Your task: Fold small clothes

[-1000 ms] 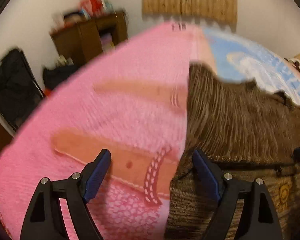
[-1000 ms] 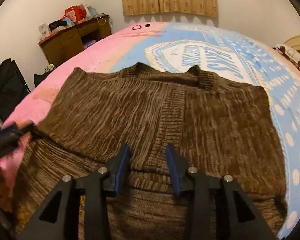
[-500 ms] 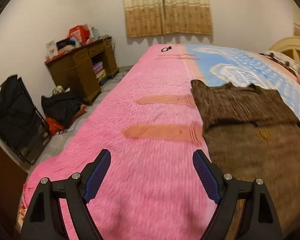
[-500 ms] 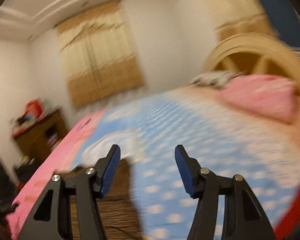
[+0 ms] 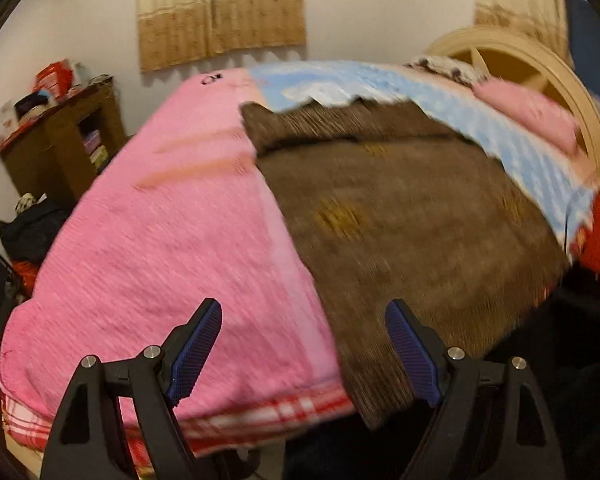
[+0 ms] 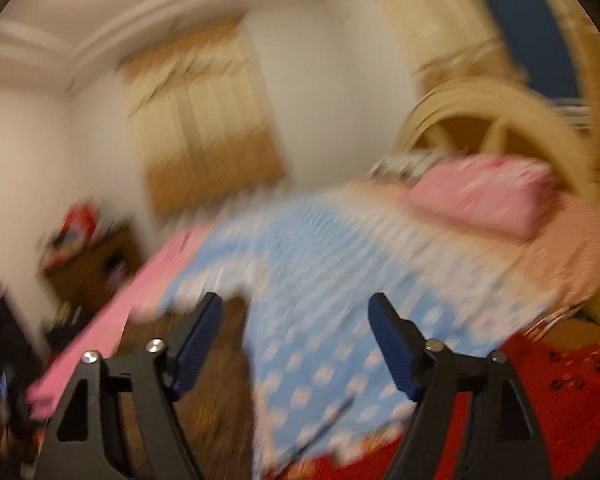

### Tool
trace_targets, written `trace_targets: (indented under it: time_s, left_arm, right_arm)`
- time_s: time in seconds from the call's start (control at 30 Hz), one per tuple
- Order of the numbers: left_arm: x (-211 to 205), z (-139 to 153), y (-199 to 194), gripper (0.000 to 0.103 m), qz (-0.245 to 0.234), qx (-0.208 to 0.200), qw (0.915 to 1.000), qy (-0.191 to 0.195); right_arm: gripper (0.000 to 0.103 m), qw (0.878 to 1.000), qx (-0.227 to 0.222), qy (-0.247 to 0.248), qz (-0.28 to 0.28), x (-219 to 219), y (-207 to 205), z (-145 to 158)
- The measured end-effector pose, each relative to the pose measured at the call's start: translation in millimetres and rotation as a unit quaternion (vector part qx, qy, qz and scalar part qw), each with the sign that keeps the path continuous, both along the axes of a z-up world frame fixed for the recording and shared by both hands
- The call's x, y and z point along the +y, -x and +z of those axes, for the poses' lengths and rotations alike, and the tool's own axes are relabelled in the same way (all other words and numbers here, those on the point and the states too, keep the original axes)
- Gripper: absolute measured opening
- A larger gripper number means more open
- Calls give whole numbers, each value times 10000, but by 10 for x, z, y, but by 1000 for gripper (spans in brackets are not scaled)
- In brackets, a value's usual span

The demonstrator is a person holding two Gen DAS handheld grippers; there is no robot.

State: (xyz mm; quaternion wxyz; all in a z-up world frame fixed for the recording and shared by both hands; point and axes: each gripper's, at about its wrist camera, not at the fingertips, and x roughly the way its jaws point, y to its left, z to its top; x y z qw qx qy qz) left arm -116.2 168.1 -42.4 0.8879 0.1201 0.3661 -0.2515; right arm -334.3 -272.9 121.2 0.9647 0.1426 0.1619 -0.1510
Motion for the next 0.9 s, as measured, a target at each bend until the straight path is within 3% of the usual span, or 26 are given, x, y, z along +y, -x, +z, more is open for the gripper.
trace_targets:
  time_s: [0.1, 0.17, 0.2, 0.3, 0.47, 0.63, 0.8, 0.9]
  left_arm:
    - [-104, -194, 35, 84, -102, 209, 9997, -26]
    - [-124, -294, -22, 84, -31, 514, 9986, 153]
    - [-114, -335, -38, 84, 12, 637, 9976, 269]
    - [-117, -435, -51, 84, 63, 886, 9950, 449]
    - [-179, -446, 34, 84, -34, 770, 9965, 328]
    - [-237, -479, 41, 84, -101, 734, 9969, 272]
    - [-246, -493, 52, 84, -87, 690, 9971, 295]
    - [-262, -507, 83, 84, -145, 658, 9971, 354]
  right_arm:
    - [78, 9954, 864, -81, 398, 208, -313, -539]
    - [54, 9862, 1396, -507, 735, 272, -558, -941]
    - [50, 9807, 1620, -678, 860, 324, -614, -1093]
    - [52, 9639, 2252, -936, 1073, 381, -823, -1536]
    - [59, 9530, 2541, -1034, 1282, 517, -1022, -1806]
    - [69, 9457, 2840, -636, 1448, 745, -1123, -1947]
    - [70, 9294, 3360, -408, 1474, 891, -1217, -2207]
    - [57, 9299, 3341, -176, 1526, 977, -1179, -2264]
